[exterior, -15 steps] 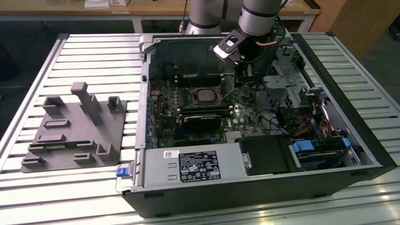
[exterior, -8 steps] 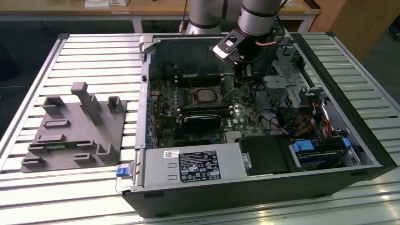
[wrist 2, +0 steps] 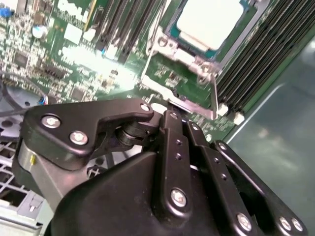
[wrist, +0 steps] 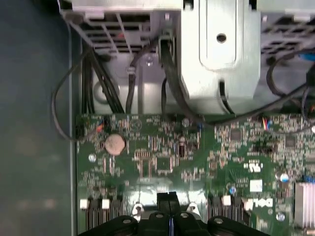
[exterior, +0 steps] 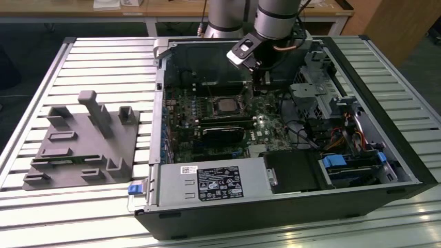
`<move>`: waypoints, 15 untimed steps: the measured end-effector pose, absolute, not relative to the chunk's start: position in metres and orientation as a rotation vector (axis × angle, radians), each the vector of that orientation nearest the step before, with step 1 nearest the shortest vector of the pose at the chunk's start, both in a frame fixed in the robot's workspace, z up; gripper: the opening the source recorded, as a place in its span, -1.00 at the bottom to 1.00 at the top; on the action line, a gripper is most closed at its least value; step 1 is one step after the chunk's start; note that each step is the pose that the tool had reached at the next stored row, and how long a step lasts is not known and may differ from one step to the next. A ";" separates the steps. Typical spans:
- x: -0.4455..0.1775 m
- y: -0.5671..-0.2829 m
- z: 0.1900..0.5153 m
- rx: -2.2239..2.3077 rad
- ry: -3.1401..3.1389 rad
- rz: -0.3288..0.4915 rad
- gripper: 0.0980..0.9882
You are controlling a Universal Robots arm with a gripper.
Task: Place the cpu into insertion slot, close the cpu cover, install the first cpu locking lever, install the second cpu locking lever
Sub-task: 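Close the cpu cover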
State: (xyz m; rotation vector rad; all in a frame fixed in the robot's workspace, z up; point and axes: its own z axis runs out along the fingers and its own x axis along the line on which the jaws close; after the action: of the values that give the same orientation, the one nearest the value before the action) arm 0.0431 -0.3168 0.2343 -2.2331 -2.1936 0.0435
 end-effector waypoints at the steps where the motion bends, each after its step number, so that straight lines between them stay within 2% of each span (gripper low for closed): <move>1: 0.040 -0.317 0.234 -2.234 -2.195 0.041 -0.98; 15: 0.011 -0.317 0.234 -2.240 -2.201 0.027 -0.98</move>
State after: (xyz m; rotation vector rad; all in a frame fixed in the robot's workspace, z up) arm 0.0109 -0.3168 0.2342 -2.2403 -2.2006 0.0272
